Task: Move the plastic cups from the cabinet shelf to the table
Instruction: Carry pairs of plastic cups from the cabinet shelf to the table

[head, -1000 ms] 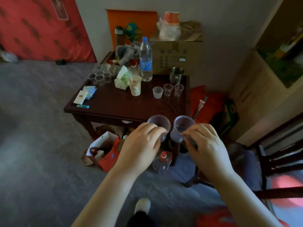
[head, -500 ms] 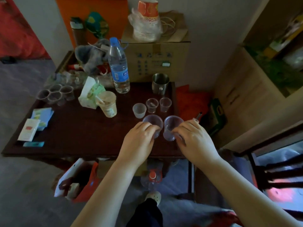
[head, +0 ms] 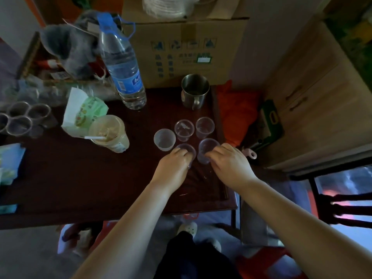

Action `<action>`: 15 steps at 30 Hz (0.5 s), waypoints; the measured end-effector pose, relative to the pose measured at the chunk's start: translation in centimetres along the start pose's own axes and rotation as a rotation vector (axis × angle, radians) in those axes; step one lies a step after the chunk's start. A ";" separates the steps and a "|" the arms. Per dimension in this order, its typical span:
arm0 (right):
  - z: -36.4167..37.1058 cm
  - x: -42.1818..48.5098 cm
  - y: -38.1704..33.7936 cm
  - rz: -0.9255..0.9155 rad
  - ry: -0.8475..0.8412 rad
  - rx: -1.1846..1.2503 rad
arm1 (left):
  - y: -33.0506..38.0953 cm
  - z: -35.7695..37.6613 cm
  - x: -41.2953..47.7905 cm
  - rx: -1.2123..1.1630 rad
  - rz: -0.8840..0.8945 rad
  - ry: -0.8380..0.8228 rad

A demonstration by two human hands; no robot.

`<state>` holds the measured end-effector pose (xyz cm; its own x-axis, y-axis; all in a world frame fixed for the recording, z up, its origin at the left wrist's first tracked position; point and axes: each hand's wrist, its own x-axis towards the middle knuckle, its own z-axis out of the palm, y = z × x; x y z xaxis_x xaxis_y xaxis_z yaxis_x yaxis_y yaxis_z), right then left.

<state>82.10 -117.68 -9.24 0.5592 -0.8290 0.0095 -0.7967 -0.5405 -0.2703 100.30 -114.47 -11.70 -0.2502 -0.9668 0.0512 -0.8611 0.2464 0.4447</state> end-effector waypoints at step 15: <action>4.6 2.6 2.2 0.056 0.000 -0.021 | -2.5 3.3 2.6 -0.018 0.059 0.039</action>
<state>82.86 -120.35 -14.24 0.5132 -0.8583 -0.0047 -0.8317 -0.4959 -0.2498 100.35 -117.35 -15.63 -0.2828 -0.9525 0.1128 -0.8368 0.3025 0.4563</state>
